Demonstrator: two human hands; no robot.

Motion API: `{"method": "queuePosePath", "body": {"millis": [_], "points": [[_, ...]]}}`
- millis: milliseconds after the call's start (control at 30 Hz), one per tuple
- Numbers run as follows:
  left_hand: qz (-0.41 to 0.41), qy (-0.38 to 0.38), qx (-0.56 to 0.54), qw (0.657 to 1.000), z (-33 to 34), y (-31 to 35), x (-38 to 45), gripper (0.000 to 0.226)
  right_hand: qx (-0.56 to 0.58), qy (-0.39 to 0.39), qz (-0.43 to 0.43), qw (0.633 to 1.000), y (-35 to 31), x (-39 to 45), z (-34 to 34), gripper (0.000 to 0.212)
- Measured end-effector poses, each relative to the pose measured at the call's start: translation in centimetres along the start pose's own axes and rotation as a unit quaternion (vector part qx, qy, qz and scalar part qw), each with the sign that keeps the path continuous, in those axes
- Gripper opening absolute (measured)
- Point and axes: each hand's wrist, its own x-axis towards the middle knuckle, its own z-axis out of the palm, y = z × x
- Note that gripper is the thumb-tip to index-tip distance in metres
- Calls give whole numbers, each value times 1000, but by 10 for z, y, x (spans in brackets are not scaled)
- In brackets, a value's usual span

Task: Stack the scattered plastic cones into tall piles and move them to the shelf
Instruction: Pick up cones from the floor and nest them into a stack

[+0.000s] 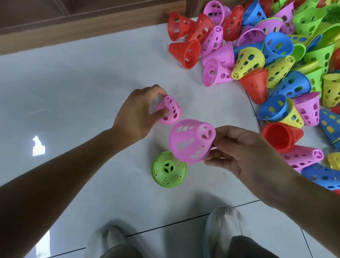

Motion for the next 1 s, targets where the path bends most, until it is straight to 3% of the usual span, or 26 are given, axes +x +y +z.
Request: {"method": "queuePosePath", "body": {"millis": [300, 567, 800, 1000], "points": [[-111, 118, -178, 971, -41, 28, -66, 21, -31, -25, 4, 999, 20, -18, 21, 17], [-43, 127, -302, 944, -63, 76, -117, 16, -107, 20, 1, 994, 40, -25, 27, 13], [37, 31, -176, 983, -52, 85, -133, 27, -150, 74, -11, 986, 46, -27, 10, 13], [7, -59, -84, 995, -38, 69, -140, 45, -349, 202, -133, 905, 42, -23, -50, 17]]}}
